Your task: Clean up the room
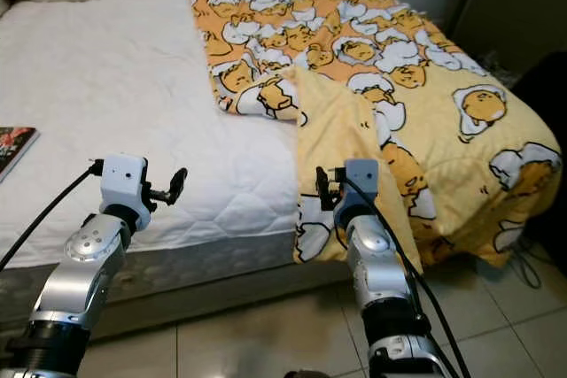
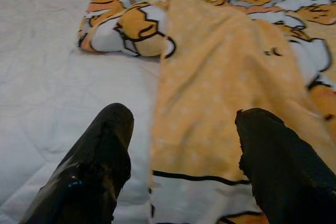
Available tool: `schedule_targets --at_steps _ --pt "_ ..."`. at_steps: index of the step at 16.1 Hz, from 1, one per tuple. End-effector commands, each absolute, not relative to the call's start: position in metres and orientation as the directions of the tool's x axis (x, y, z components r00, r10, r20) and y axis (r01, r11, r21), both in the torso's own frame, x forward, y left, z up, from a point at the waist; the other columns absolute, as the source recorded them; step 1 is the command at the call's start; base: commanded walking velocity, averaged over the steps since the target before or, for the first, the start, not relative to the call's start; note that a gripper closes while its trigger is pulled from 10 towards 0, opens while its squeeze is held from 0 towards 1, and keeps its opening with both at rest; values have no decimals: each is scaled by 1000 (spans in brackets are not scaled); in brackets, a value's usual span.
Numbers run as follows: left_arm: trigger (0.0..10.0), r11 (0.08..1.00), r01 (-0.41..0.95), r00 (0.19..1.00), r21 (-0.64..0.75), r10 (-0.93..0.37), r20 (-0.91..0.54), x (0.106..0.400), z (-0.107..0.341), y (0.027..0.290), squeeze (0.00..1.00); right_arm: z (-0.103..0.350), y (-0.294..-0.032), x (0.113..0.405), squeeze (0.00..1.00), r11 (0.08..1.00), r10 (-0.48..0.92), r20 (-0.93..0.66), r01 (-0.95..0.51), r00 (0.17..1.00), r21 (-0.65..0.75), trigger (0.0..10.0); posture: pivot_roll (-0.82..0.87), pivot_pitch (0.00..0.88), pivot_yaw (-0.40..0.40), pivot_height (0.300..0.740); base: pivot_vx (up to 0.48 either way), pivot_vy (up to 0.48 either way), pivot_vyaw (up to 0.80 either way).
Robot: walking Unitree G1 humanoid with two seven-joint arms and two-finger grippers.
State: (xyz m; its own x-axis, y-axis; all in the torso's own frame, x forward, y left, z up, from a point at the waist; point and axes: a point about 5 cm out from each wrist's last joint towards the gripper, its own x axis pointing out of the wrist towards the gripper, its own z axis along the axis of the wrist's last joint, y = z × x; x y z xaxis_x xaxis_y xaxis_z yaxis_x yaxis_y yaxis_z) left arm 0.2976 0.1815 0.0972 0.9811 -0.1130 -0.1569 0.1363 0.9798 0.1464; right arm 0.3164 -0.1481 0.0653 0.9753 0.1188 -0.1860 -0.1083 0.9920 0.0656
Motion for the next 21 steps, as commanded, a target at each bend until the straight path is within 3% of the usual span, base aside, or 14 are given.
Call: schedule_targets --at_steps 1,6,9,21 --pt "10000 978 139 982 154 -115 -153 298 99 183 0 67 -146 318 0 992 122 -179 -112 976 65 10000 -25 0 -12 740 292 0 0" --pt "10000 976 145 981 165 -119 -155 299 100 183 0 68 -146 319 0 991 125 -180 -116 976 60 10000 -24 0 -12 740 308 0 0" --pt "10000 975 147 981 166 -121 -154 300 100 183 0 67 -145 320 0 991 128 -192 -118 973 65 10000 -23 0 -12 740 320 0 -719" --pt "10000 975 146 981 170 -120 -156 302 100 183 0 67 -144 321 0 990 134 -186 -125 973 57 10000 -18 0 -13 740 321 0 0"
